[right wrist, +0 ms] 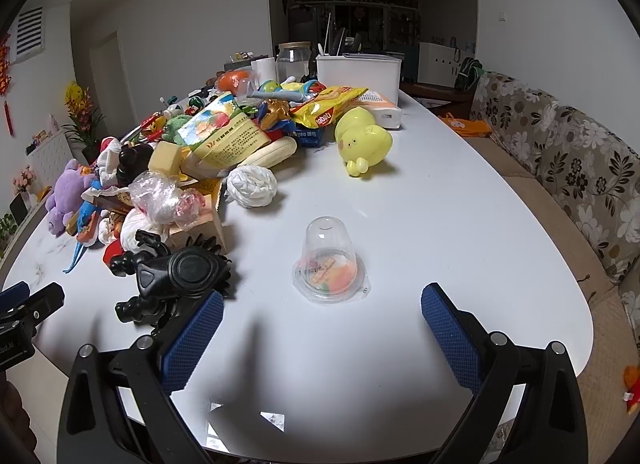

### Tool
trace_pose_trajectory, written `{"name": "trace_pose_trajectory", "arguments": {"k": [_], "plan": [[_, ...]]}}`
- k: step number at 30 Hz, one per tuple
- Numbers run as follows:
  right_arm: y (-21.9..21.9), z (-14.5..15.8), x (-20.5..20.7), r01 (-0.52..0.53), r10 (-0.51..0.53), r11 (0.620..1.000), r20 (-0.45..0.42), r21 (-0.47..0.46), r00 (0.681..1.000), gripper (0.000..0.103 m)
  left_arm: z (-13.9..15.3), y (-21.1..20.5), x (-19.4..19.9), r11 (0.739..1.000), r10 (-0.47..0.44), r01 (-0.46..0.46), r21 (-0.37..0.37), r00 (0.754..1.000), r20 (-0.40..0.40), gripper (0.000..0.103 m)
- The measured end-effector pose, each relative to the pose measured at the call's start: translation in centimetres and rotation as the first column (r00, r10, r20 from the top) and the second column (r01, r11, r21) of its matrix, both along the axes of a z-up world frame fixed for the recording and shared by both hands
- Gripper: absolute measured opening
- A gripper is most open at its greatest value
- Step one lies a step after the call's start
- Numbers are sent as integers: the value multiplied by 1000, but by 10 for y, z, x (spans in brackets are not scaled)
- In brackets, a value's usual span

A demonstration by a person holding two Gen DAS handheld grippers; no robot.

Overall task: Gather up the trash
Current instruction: 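Move the right gripper toward the clear plastic capsule on the table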

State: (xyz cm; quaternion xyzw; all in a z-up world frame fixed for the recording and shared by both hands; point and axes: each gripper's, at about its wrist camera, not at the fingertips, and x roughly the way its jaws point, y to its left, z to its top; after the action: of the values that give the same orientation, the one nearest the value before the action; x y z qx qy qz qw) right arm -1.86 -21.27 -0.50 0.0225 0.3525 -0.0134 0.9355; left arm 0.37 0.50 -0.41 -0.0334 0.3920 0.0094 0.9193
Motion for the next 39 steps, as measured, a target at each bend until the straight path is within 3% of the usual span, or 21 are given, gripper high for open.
{"name": "trace_pose_trajectory", "arguments": {"k": [39], "plan": [[-4,3,7,11,-11,1000,2,3,1000,98,0,0,-1,1000,1,-1,3,1000,1,96]]}}
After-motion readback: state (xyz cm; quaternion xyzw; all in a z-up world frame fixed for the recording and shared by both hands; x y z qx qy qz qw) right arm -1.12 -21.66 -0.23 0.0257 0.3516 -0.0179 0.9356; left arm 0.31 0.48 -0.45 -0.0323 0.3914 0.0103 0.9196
